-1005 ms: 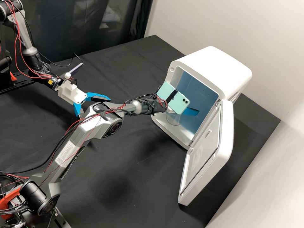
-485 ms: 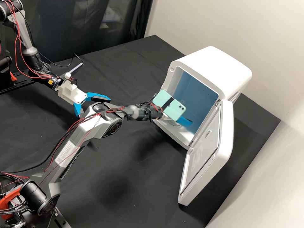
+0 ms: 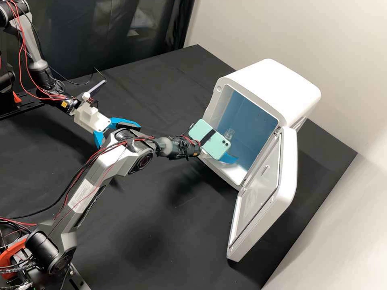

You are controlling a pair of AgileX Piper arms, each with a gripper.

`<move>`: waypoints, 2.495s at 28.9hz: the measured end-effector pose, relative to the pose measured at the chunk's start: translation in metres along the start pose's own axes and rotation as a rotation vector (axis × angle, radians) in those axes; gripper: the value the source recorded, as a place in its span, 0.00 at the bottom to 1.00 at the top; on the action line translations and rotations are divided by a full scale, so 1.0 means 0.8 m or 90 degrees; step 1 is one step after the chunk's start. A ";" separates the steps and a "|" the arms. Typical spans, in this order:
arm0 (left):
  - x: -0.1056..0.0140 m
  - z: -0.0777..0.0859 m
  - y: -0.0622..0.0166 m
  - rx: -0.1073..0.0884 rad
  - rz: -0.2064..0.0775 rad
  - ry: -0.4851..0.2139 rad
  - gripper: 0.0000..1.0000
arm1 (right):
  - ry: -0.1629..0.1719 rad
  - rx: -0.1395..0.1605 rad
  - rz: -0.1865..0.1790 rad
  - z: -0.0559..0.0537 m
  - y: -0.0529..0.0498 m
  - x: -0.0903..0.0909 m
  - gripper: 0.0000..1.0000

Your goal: Place the flask in the incubator

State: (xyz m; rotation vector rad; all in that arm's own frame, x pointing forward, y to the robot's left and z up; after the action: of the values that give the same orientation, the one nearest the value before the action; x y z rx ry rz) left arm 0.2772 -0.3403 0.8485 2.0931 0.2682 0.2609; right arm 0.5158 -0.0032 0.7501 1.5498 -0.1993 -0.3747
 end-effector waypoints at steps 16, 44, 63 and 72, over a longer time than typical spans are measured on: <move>0.000 0.000 0.0000 0.000 0.000 0.000 1.00 | 0.020 0.016 -0.008 0.002 0.009 -0.021 1.00; 0.000 0.000 0.0000 0.000 0.000 0.000 1.00 | 0.028 0.001 0.028 -0.012 0.018 0.007 1.00; 0.000 0.000 0.0000 0.000 0.000 0.000 1.00 | -0.002 -0.032 0.029 -0.018 0.010 0.037 1.00; 0.000 0.000 0.0000 0.000 0.000 0.000 1.00 | 0.009 -0.022 0.026 -0.017 0.009 0.032 1.00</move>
State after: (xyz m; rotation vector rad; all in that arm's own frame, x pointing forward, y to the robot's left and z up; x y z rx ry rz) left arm 0.2772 -0.3403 0.8485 2.0931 0.2682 0.2609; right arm 0.5449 0.0000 0.7540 1.5123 -0.2128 -0.3332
